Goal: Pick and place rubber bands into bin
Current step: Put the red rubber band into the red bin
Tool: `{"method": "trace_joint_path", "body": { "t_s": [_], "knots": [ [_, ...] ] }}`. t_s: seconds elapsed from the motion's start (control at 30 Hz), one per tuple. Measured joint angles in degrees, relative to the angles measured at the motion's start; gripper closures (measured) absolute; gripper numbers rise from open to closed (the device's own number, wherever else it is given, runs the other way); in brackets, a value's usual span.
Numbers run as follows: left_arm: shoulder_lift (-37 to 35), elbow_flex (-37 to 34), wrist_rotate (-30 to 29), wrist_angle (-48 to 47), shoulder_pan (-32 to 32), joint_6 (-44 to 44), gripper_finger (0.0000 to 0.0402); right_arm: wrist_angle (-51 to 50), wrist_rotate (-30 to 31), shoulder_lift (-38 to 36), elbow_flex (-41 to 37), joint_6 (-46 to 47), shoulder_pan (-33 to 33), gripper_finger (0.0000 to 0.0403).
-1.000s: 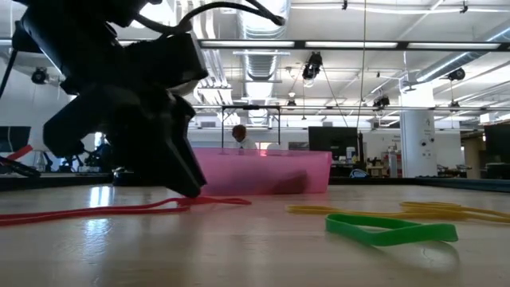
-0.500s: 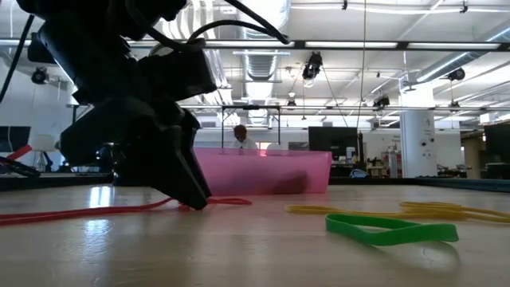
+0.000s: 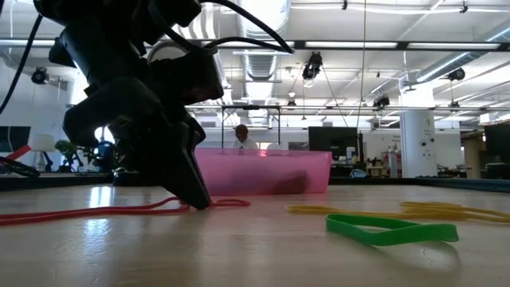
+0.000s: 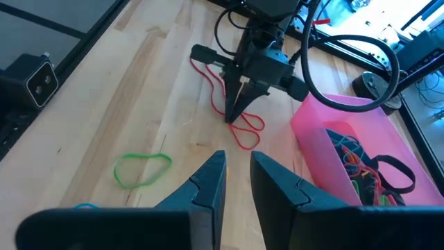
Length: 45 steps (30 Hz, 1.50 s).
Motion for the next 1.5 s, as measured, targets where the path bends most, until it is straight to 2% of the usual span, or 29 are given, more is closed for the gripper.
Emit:
{"method": "trace_joint_path", "body": {
  "t_s": [0.23, 0.6, 0.7, 0.8, 0.9, 1.0, 1.1, 1.17, 1.23, 1.33, 1.4, 1.5],
  "knots": [
    [-2.7, 0.4, 0.8, -1.7, -0.2, 0.8, 0.0401, 0.0, 0.0, 0.0, 0.0, 0.0, 0.0, 0.0346],
    [-11.1, 0.8, 0.7, 0.3, -0.8, 4.5, 0.0401, -0.1, 0.0, 0.0, -0.1, 0.0, 0.0, 0.0346],
    [-12.8, 0.6, 1.8, 3.4, -0.9, 6.3, 0.0401, -0.2, 0.0, 0.0, -0.1, 0.0, 0.0, 0.0346],
    [-14.2, -0.7, 8.2, 11.5, -0.9, 9.2, 0.0401, -0.2, 0.0, 0.0, -0.1, 0.0, 0.0, 0.0346],
    [-14.5, -1.5, 9.3, 15.3, -0.9, 9.1, 0.0401, -0.3, 0.0, 0.0, -0.1, 0.0, 0.0, 0.0346],
    [-14.4, -1.5, 8.9, 15.9, -0.8, 9.0, 0.0401, -0.4, 0.0, 0.0, -0.2, 0.0, 0.0, 0.0346],
    [-14.1, -1.6, 0.1, 10.8, -0.8, 2.6, 0.0401, -0.4, 0.0, 0.0, -0.2, 0.3, 0.0, 0.0346],
    [-13.8, -2.3, -1.7, 9.3, -0.4, 3.2, 0.0402, -0.5, 0.0, 0.0, -0.2, 0.4, 0.0, 0.0346],
    [-13.8, -3.4, 1.3, 16.6, -1.0, 7.2, 0.0402, -0.5, 0.0, 0.0, -0.2, 0.6, 0.0, 0.0346],
    [-14.3, -4.5, 12.4, 28.6, -1.4, 8.2, 0.0402, -0.9, 0.0, 0.0, -0.2, 1.0, 0.0, 0.0346],
    [-14.3, -4.7, 18.1, 29.6, 0.0, 6.1, 0.0402, -0.9, 0.0, 0.0, -0.2, 1.1, 0.0, 0.0346],
    [-14.1, -5.3, 22.0, 28.8, 1.1, 4.7, 0.0402, -0.9, 0.0, 0.0, -0.2, 1.1, 0.0, 0.0346]
  ]
}}
